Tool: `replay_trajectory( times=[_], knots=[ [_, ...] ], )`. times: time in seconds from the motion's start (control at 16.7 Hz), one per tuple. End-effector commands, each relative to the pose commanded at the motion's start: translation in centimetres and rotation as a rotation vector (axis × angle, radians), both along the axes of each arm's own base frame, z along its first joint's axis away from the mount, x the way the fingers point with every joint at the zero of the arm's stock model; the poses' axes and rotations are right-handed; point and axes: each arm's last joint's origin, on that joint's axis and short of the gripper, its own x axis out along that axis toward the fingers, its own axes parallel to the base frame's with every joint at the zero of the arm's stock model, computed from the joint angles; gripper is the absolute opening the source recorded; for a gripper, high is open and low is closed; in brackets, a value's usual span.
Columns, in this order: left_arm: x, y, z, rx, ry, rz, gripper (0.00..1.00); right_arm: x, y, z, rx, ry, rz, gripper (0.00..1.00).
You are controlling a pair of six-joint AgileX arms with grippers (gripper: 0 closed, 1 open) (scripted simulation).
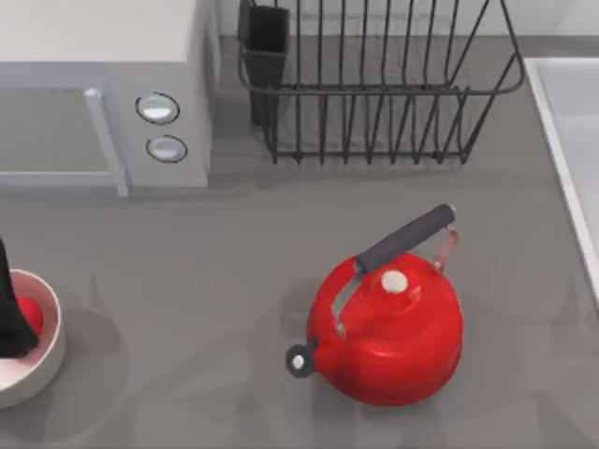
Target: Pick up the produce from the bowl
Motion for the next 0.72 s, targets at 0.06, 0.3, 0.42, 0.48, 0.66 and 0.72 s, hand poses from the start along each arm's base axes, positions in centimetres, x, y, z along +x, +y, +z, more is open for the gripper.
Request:
replay_trajectory(
  times=[0.06, 0.3, 0.42, 0.48, 0.66, 0.72],
  knots=[
    [0.0, 0.0, 0.3, 0.001, 0.021, 0.0, 1.0, 0.0, 0.0, 0.0, 0.0, 0.0, 0.0, 1.0],
    [0.7, 0.1, 2.5, 0.006, 0.207, 0.002, 1.0, 0.0, 0.0, 0.0, 0.0, 0.0, 0.0, 1.0],
    [1.6, 0.1, 3.9, 0.009, 0.356, 0.003, 1.0, 0.0, 0.0, 0.0, 0.0, 0.0, 0.0, 1.0],
    [2.3, 0.1, 4.5, 0.01, 0.44, 0.003, 1.0, 0.0, 0.0, 0.0, 0.0, 0.0, 0.0, 1.0],
    [5.2, 0.3, 6.0, 0.014, 0.716, 0.002, 1.0, 0.0, 0.0, 0.0, 0.0, 0.0, 0.0, 1.0],
    [6.4, 0.3, 6.3, 0.015, 0.811, 0.001, 1.0, 0.0, 0.0, 0.0, 0.0, 0.0, 0.0, 1.0]
  ],
)
